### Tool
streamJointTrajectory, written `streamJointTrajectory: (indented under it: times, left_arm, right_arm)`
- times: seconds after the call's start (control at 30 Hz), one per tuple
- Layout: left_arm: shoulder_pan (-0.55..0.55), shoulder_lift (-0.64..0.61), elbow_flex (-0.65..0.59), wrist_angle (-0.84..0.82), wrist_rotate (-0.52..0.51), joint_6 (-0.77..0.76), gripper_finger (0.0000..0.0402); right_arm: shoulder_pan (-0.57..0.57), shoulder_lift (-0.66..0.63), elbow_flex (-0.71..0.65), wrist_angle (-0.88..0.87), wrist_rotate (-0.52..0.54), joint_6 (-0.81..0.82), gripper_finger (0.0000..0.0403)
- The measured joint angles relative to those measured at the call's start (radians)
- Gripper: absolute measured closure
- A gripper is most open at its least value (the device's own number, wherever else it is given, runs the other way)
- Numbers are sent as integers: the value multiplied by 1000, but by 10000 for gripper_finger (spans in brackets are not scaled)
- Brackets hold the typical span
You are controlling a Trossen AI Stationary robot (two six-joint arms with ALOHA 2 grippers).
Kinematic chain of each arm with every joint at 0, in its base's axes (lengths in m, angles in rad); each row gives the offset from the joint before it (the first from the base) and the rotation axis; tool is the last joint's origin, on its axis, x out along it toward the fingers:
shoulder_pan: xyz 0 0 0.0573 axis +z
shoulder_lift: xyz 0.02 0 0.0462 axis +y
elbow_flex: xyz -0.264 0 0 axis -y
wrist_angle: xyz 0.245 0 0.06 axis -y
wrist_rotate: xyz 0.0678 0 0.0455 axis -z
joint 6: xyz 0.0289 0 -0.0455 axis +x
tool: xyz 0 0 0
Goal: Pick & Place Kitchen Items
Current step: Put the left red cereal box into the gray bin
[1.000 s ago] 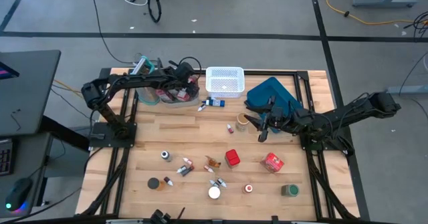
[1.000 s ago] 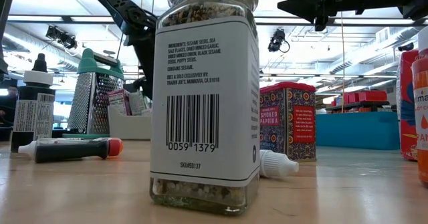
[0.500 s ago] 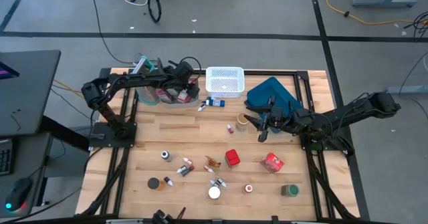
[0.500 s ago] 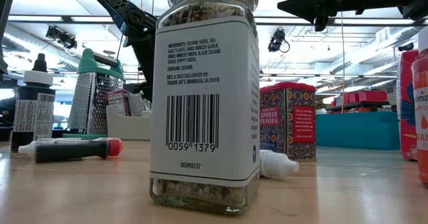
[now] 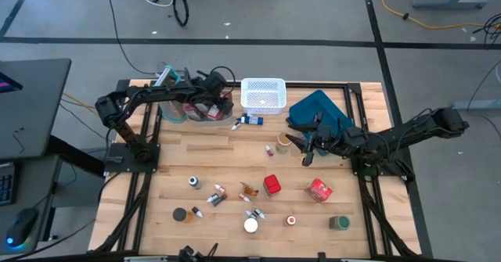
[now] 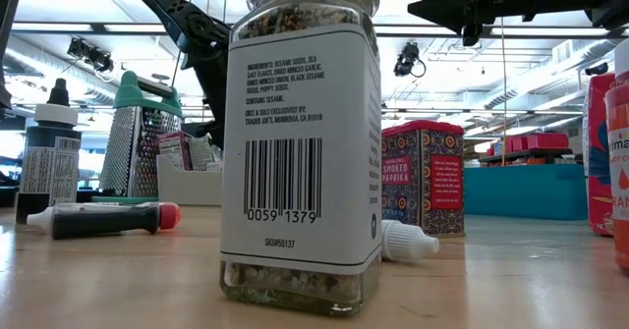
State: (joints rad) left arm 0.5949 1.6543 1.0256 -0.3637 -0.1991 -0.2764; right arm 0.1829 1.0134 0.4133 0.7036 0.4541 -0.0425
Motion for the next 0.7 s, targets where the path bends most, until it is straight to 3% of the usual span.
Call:
streamJointTrajectory:
  times: [0.27, 0.53, 0.7]
  left_arm:
    - [0, 1, -1, 16, 13, 26, 154]
    - [1, 30, 0, 20, 23, 21, 150]
    - [-8, 48, -1, 42, -60, 37, 154]
  right_arm:
    - [0, 0, 0, 0, 0, 0, 230]
    - [0, 0, 0, 0, 0, 0, 230]
    - [0, 0, 0, 0, -3, 1, 230]
